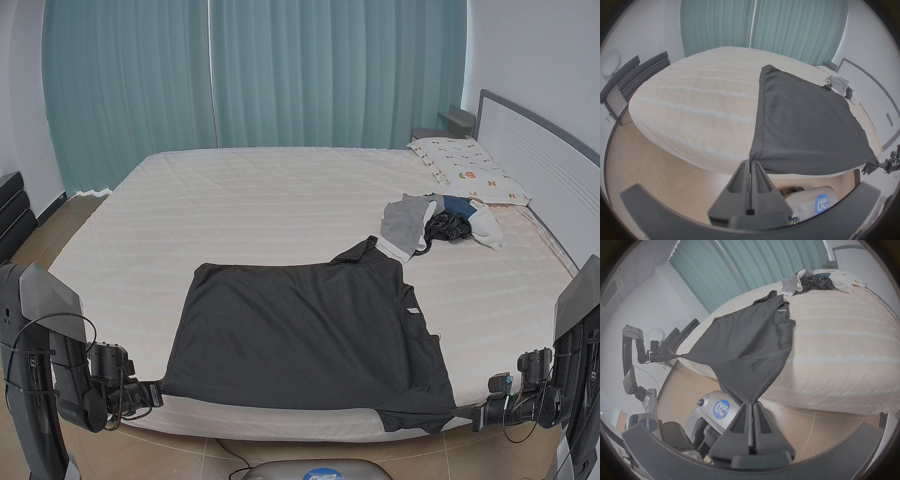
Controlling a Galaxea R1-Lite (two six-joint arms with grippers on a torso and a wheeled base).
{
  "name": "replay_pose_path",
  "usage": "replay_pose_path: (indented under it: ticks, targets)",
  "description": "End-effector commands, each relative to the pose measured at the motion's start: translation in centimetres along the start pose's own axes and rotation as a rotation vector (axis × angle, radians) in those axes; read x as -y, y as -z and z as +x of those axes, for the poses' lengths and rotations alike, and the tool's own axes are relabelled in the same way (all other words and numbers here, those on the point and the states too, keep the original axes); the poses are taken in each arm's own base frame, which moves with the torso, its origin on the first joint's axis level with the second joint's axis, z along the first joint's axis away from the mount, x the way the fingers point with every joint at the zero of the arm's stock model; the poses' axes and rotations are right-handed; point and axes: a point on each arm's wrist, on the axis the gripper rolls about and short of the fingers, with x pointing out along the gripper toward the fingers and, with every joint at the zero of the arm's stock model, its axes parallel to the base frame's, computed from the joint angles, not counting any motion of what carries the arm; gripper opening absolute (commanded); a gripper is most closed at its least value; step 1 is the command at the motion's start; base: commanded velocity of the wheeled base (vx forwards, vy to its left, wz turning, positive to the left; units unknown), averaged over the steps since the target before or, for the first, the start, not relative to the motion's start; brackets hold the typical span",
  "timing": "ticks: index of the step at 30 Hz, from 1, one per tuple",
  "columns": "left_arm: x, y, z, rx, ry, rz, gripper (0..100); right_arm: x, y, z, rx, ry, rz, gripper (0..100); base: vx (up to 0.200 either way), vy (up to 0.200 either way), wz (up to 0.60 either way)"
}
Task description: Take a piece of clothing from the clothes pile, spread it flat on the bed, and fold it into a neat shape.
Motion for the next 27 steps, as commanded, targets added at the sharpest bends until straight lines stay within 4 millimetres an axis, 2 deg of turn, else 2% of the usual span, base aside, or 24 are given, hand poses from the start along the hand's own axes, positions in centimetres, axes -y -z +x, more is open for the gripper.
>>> replay_pose_path:
  ticks: [1, 10, 27]
  targets:
    - [-0.2, 0.2, -0.3, -0.014, 0.013, 0.003, 0, -0.1, 0.6, -0.1, -0.027, -0.004, 0.017, 0, 0.0, 0.0, 0.0]
    - [-0.5, 1.4, -1.8, -0.071, 0.003, 0.119, 0, -0.2, 0.2, -0.5, -0.012, 0.0, 0.011, 0, 0.0, 0.0, 0.0]
    - [-0.8, 3.4, -4.5, -0.173, -0.008, 0.299, 0, -0.5, 1.3, -0.9, -0.117, -0.021, -0.046, 0, 0.0, 0.0, 0.0]
